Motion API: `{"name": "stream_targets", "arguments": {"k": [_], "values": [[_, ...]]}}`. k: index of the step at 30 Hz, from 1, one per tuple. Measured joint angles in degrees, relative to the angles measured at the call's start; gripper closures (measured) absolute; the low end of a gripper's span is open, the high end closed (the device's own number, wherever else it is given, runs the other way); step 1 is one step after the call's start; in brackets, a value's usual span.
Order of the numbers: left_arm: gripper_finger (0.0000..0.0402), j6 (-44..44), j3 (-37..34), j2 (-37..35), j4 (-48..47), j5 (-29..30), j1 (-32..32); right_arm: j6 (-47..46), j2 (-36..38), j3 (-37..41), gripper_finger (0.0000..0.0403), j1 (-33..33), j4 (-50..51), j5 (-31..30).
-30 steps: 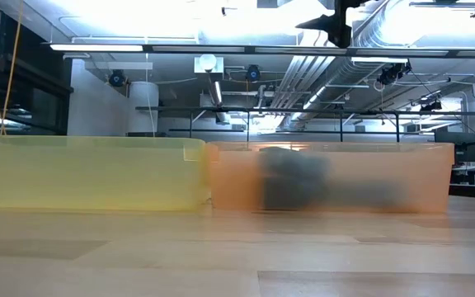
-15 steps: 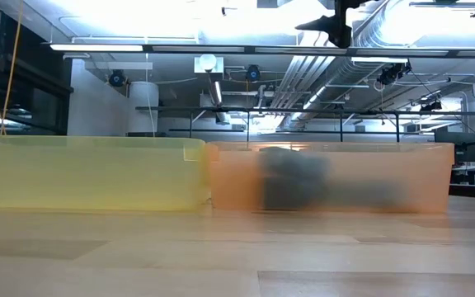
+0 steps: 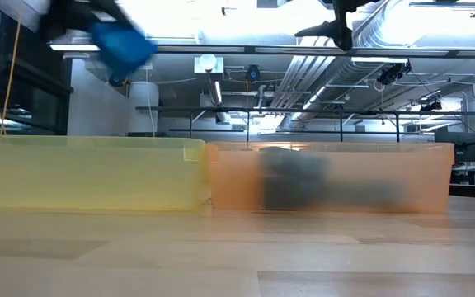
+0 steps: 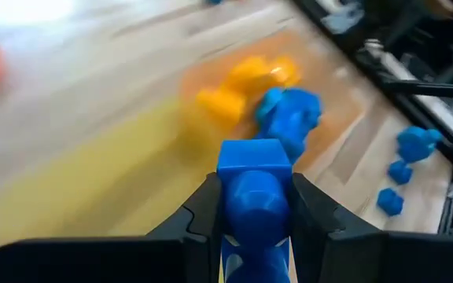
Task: Sort blocks by size
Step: Put the large blue game piece into the orange bin
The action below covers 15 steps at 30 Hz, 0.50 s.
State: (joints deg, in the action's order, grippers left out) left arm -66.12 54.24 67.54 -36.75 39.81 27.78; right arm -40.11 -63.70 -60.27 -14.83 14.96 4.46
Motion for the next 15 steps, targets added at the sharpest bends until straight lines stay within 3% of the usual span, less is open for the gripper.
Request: {"name": "stream_targets", "arguments": {"k": [5, 9, 15], "values": [[0.0328, 26.0, 0.0, 7.9, 28.1, -10.5, -14.2, -2.7, 0.0, 0.0, 0.0103, 0.0, 0.0, -6.8], [0.0327, 36.0, 0.4, 16.4, 47.4, -22.1, -21.9, -2.8, 0.0, 0.0, 0.0103, 0.0, -0.1, -8.6], [0.0314, 42.6, 6.6, 26.3, 50.4, -29.7, -25.7, -1.9, 0.0, 0.0, 0.0103, 0.0, -0.1, -8.6]]}}
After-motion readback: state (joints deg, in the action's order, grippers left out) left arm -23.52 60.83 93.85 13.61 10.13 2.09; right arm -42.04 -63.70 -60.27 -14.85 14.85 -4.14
